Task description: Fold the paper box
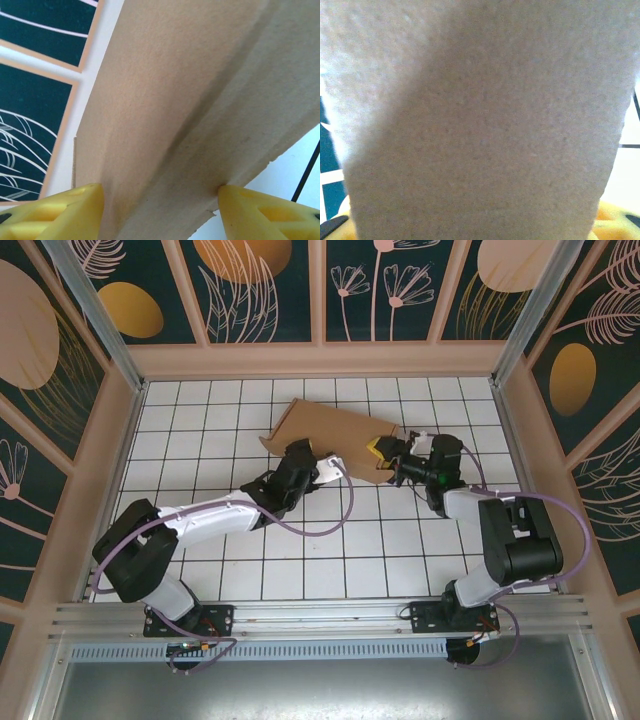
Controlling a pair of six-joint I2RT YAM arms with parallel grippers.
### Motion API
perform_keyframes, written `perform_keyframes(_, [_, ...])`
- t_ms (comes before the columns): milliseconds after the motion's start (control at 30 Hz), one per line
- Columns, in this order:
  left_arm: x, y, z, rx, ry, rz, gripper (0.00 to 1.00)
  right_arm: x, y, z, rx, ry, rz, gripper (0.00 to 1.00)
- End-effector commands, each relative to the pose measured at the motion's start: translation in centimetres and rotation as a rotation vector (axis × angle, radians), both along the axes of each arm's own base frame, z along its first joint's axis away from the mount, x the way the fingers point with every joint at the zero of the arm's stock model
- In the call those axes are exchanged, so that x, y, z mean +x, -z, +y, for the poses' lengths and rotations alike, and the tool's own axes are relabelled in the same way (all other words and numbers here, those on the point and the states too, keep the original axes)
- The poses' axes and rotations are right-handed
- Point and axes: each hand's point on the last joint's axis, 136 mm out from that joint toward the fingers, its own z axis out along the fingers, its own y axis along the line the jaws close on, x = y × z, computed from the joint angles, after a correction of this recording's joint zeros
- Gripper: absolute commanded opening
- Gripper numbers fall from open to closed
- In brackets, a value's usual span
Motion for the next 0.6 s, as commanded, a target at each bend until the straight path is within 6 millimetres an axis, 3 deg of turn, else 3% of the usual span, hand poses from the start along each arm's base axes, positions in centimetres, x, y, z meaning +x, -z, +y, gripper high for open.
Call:
perform_keyframes(0, [-0.6, 2.1, -0.3, 0.137, 0.067, 0.021, 0.63, -3.0, -5.2, 1.9, 0.082, -0.159, -0.142, 0.37])
perform_keyframes(167, [-1.4, 3.7, 0.3, 0.192, 0.084, 0.031, 0.65, -3.3, -6.1, 2.0, 0.088, -0.166, -0.158, 0.37])
perform_keyframes(233, [-0.9, 3.4, 0.6, 0.195, 0.055, -0.011, 0.67, -3.4, -6.4, 2.0, 0.092, -0.166, -0.157, 0.38])
perform_keyframes(367, [0.4, 1.5, 1.0, 0.228, -0.017, -0.189, 0.69, -3.7, -6.8, 2.2, 0.102, -0.17, -0.152, 0.38])
perform_keyframes(567, [1.8, -3.3, 1.4, 0.179, -0.14, -0.435, 0.71, -4.4, -8.3, 2.8, 0.134, -0.18, -0.167, 0.38])
